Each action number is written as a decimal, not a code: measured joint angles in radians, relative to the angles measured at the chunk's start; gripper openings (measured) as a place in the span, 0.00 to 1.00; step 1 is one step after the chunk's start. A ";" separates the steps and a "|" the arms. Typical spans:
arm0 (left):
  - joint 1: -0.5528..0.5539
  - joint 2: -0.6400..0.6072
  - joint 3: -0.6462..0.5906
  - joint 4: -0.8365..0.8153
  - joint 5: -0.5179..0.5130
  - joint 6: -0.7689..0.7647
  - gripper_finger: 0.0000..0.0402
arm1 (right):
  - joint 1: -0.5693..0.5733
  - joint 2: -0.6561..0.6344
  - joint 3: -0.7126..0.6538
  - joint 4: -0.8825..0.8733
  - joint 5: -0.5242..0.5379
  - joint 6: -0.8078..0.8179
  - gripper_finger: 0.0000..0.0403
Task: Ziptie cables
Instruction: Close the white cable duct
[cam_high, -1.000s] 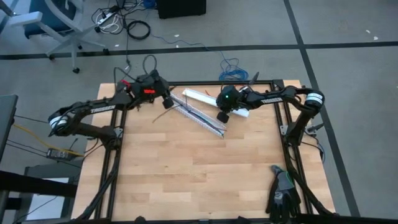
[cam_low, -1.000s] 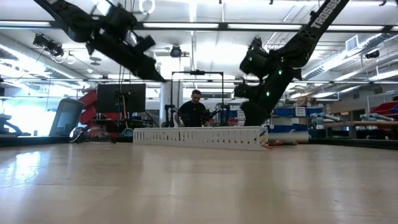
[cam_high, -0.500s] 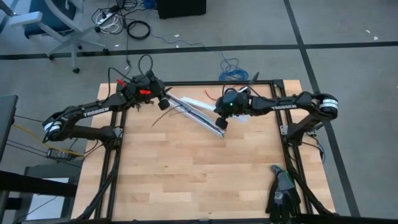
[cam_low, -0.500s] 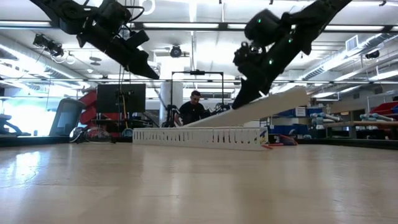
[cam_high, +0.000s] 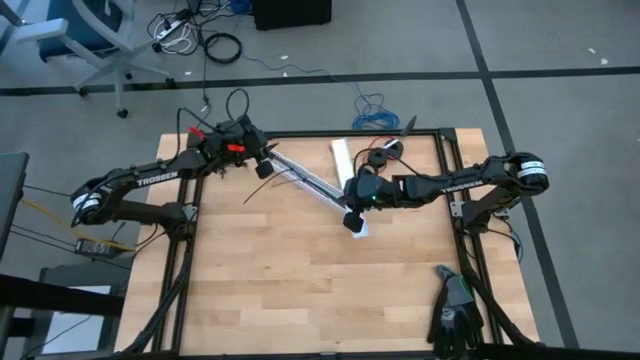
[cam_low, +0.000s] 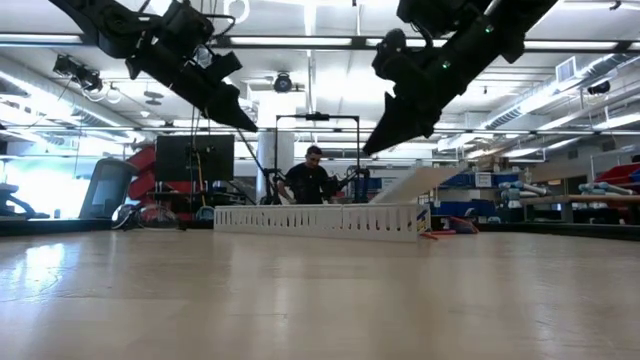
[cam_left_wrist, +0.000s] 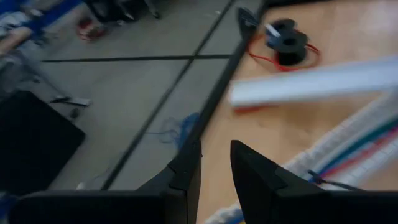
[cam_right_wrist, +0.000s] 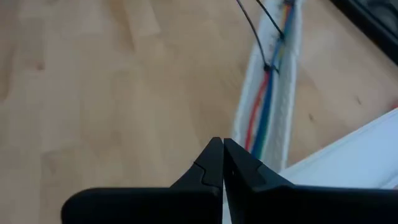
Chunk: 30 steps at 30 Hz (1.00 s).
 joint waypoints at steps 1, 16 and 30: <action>-0.002 0.009 -0.002 0.000 0.015 -0.002 0.23 | 0.005 0.000 0.000 -0.018 0.015 0.020 0.00; -0.105 0.136 -0.004 0.105 0.088 -0.060 0.23 | 0.039 -0.006 0.000 -0.283 0.165 0.230 0.00; -0.107 0.437 0.221 0.100 0.293 -0.050 0.23 | -0.011 -0.343 -0.254 -0.407 0.204 0.467 0.00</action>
